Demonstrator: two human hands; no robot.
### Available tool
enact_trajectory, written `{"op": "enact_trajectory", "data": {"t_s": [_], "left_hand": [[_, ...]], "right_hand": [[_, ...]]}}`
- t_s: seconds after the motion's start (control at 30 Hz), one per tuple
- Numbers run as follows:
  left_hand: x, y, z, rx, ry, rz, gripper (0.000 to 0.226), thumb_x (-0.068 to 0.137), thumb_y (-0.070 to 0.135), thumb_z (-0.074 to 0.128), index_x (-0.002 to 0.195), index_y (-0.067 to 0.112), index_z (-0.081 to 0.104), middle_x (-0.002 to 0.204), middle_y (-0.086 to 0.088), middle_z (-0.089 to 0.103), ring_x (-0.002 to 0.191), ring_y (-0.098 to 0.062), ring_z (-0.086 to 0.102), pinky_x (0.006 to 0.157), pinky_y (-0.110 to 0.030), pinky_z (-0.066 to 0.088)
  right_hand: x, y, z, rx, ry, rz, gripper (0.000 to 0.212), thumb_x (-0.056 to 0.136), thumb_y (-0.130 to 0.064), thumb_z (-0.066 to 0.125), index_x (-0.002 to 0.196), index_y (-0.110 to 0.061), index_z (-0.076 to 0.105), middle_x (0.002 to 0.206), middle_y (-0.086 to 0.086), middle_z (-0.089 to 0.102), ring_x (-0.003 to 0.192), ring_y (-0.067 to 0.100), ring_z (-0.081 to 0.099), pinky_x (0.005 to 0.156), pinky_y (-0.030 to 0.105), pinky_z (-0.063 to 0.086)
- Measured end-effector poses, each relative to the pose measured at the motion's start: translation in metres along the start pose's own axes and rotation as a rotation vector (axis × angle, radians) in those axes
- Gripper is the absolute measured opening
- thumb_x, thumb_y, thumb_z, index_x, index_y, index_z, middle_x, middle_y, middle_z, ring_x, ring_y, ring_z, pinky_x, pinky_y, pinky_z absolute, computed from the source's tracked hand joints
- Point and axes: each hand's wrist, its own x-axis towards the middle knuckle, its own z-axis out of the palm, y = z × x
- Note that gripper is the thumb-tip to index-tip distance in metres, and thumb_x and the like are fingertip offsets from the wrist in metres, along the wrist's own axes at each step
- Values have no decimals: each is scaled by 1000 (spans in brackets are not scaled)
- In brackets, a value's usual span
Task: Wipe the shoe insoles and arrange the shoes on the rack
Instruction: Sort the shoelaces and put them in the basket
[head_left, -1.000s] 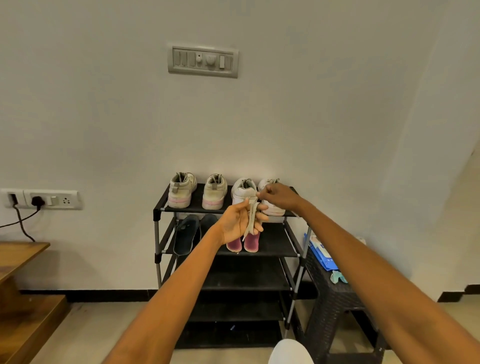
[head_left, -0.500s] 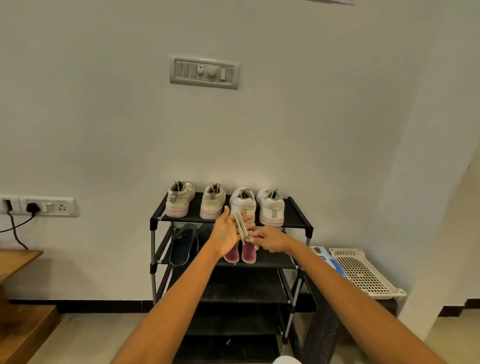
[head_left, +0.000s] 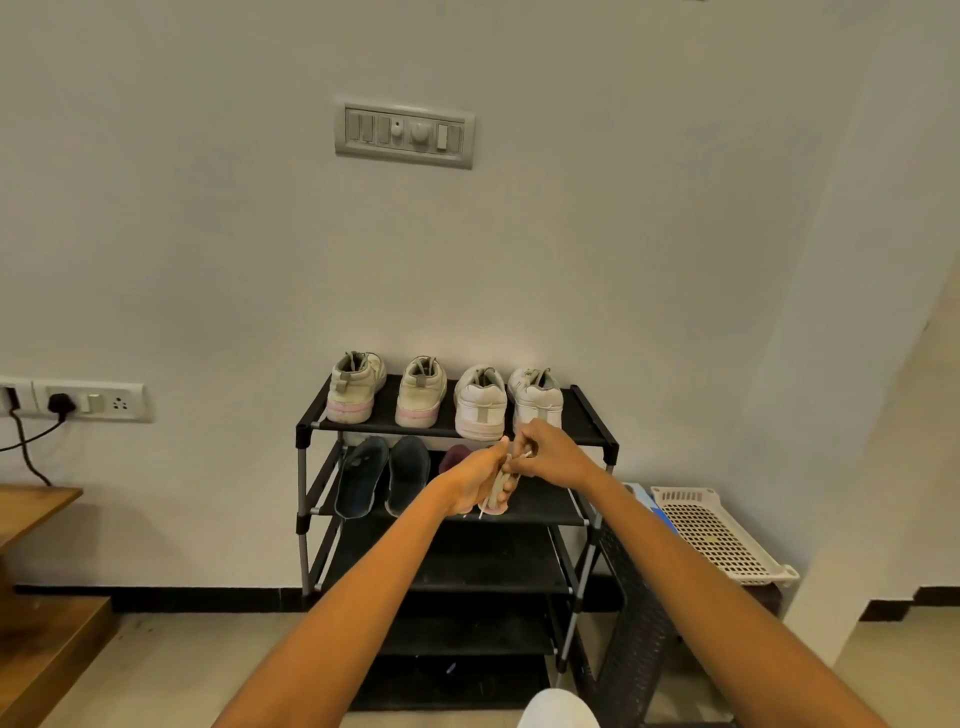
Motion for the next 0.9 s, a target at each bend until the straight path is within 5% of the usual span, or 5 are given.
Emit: {"op": "enact_trajectory", "data": {"t_s": [0.13,0.27,0.47,0.67,0.9], "left_hand": [[-7,4,6,-35,-42,-44,59,99,52,24,76,7,54,52,1,41,44,-8,34,45,-20,33],[-16,8,10,-143,-112,-45,62,98,56,20,72,9,52,50,1,41,42,-9,36,47,-22,36],[-29,5,18,-165,47,-166,67,97,59,18,65,9,49,48,0,42,39,-9,36,41,-20,36],[-37,-9,38,-120,302,-152,59,100,53,23,63,12,44,45,1,40,32,-7,33,34,-16,29],[-33,-23,53,-296,319,-102,58,101,50,21,67,10,45,41,1,37,29,-9,30,34,-13,25]], "right_hand": [[-9,3,2,345,-111,91,28,88,-20,64,114,-17,55,110,4,60,101,16,58,78,19,49],[-18,-2,7,771,-174,188,24,95,-17,54,117,-9,58,96,10,63,93,20,62,83,30,54],[-34,-17,30,699,54,271,16,93,-16,57,100,-7,67,80,3,66,75,11,62,70,22,53],[-53,-19,55,695,316,384,11,88,-19,64,96,-14,71,88,5,71,84,15,67,77,27,54],[-84,-6,46,789,226,330,21,88,-14,63,108,-13,68,99,5,71,94,17,67,84,29,54]]}}
